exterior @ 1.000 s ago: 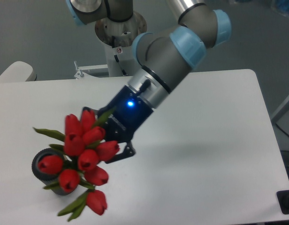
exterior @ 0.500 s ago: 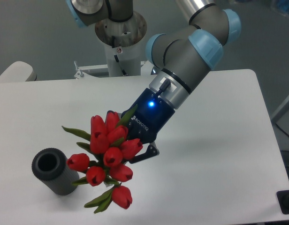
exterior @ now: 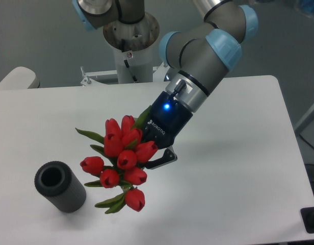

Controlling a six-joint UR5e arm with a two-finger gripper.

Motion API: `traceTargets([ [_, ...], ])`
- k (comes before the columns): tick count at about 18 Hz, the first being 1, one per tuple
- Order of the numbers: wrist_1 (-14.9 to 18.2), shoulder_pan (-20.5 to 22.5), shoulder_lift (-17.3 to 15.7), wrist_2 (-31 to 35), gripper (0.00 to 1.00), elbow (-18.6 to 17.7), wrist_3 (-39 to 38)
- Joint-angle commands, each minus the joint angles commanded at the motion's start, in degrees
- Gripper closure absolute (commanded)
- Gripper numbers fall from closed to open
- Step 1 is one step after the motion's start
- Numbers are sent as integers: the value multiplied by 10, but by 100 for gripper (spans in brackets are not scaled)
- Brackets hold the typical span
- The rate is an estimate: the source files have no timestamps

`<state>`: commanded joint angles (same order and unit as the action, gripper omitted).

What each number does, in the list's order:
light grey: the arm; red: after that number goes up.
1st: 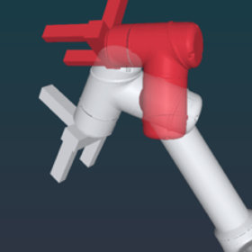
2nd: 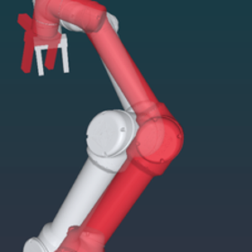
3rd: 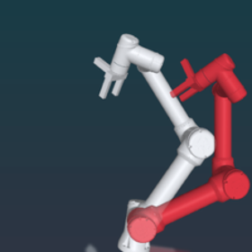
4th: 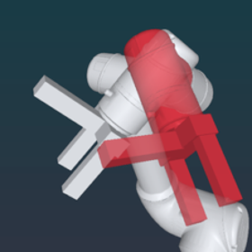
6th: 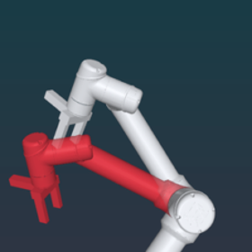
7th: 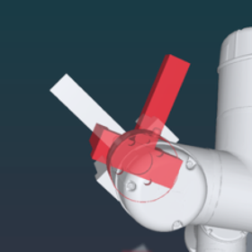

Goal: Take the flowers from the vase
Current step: 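Carry the tulip bunch away from the vase over the table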

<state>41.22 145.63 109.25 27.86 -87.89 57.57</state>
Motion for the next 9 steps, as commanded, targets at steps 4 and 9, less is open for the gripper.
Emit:
traceTargets([
  [4, 0, 0, 0, 0, 72, 0, 4],
  [9, 0, 1, 0, 0, 72, 1, 4],
])
